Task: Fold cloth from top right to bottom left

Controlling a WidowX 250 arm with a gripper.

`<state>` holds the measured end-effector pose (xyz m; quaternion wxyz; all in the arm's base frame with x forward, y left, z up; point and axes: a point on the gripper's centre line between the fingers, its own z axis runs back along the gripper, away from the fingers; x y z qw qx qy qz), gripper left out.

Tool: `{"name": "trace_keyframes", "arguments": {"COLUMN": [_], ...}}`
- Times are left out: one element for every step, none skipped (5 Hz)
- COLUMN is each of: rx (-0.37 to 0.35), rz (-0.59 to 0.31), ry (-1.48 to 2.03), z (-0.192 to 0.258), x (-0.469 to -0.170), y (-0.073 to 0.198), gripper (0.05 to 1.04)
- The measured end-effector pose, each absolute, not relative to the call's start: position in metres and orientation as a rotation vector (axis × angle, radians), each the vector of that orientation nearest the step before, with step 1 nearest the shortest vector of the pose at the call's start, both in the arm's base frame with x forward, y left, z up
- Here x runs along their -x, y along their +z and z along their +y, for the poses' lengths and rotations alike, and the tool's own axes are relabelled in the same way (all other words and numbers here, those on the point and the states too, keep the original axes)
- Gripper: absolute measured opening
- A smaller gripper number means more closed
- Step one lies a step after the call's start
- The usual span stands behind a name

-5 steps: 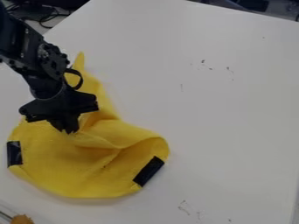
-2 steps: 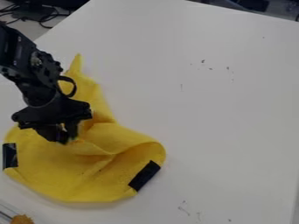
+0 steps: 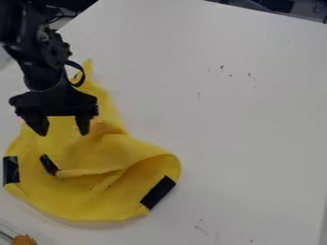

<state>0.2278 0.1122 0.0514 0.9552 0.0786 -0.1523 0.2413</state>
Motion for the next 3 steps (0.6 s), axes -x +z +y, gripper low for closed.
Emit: {"name": "trace_keyframes", "arguments": {"rx": [-0.191,-0.180,-0.139], "rz": [-0.264,-0.207,-0.150], "ry": [0.327,0.157,0.126], "z": [0.113,0.102,0.087], "x": [-0.243,-0.269,-0.285], "y": [0.072,0.083,0.078], "gripper": [1.001,1.001,1.001]}}
